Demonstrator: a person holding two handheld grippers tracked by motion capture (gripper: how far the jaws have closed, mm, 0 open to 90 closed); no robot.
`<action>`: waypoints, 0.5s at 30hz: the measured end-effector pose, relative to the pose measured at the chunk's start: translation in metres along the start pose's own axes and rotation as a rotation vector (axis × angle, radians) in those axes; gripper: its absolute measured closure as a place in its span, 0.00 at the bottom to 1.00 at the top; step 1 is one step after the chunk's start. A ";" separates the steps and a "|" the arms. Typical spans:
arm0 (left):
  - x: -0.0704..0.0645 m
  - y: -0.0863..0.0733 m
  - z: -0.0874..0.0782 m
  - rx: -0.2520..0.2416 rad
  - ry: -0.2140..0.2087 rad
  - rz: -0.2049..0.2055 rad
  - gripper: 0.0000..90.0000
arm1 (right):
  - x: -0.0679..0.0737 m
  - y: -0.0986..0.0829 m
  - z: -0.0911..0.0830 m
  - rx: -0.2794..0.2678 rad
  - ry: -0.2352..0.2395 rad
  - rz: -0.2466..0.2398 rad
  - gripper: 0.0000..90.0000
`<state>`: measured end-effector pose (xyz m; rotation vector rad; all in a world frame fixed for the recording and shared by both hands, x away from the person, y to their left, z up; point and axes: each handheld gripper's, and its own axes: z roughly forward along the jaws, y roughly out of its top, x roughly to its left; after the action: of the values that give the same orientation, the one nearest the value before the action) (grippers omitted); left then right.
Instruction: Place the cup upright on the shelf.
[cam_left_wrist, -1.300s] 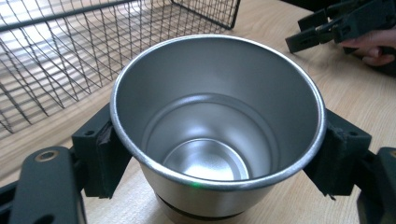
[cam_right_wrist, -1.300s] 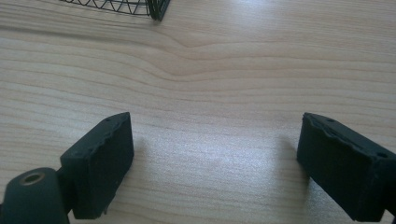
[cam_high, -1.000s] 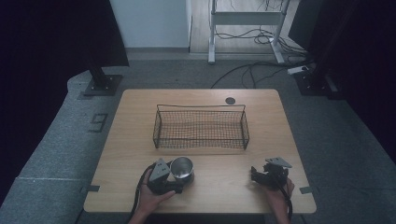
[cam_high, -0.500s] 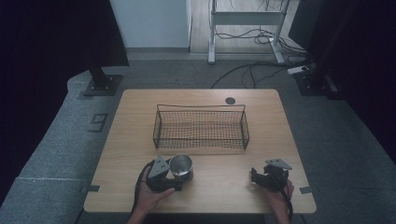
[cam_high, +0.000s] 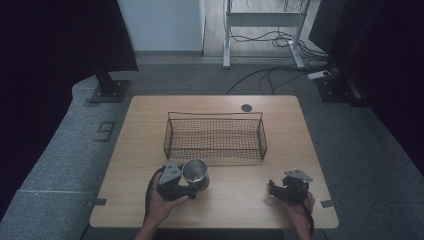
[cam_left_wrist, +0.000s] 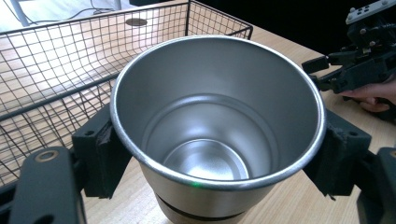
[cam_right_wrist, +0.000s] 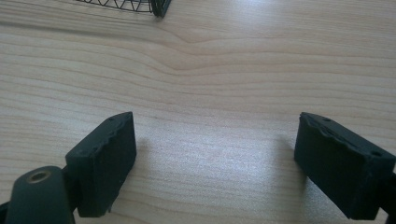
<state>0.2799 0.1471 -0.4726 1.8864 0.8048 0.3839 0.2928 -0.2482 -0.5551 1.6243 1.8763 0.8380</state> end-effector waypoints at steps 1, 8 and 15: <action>0.001 0.001 0.000 -0.001 0.002 0.000 0.21 | 0.000 0.000 0.000 0.000 0.000 0.000 0.14; 0.007 0.004 -0.002 -0.002 0.011 -0.016 0.21 | 0.000 0.000 0.000 0.000 0.000 0.000 0.14; 0.011 0.009 -0.002 0.012 0.029 -0.006 0.21 | 0.000 0.001 0.001 0.000 0.000 -0.001 0.14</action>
<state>0.2903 0.1538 -0.4649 1.8925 0.8341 0.4045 0.2938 -0.2483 -0.5551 1.6231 1.8777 0.8375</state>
